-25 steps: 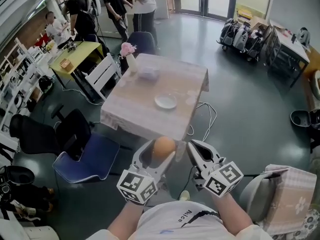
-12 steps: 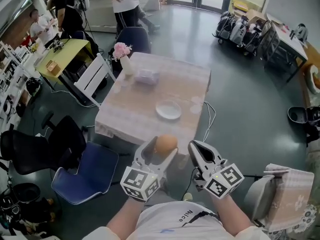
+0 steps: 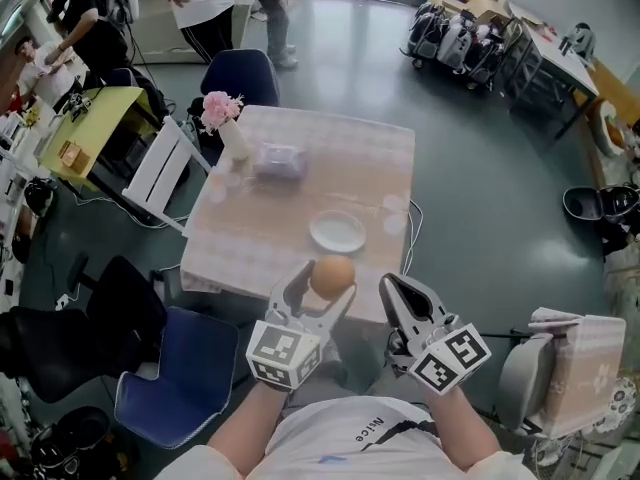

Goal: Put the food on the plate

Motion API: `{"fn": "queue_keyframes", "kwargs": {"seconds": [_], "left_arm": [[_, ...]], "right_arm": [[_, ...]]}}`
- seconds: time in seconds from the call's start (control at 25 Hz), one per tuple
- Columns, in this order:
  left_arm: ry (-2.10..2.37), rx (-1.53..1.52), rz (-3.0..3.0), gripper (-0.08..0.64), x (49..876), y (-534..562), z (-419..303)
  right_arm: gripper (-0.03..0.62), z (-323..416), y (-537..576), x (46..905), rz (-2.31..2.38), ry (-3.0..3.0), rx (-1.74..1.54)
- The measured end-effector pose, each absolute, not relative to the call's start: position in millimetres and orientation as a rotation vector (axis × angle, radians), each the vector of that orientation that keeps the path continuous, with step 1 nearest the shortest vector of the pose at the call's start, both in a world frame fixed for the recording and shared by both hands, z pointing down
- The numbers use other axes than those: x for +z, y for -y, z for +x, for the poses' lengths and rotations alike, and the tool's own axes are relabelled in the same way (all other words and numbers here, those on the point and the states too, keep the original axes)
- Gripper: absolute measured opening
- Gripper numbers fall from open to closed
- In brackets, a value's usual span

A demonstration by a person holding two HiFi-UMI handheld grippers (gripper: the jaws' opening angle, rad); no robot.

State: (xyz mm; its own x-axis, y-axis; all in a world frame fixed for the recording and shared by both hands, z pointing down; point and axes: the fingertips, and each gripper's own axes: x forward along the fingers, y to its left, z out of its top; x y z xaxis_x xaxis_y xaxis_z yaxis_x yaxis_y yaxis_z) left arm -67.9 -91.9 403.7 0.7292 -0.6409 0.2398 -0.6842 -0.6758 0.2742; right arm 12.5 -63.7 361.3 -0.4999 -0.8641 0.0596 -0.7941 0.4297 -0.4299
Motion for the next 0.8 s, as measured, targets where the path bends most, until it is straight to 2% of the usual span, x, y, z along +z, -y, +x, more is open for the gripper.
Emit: {"fn": "queue_keyframes", "kwargs": {"seconds": [0.8], "left_arm": [[1.059,0.355,2.528,0.330,511,195,-50]], "right_arm": [[0.017,21,163,438,-1.504,-2.502,-0.720]]}}
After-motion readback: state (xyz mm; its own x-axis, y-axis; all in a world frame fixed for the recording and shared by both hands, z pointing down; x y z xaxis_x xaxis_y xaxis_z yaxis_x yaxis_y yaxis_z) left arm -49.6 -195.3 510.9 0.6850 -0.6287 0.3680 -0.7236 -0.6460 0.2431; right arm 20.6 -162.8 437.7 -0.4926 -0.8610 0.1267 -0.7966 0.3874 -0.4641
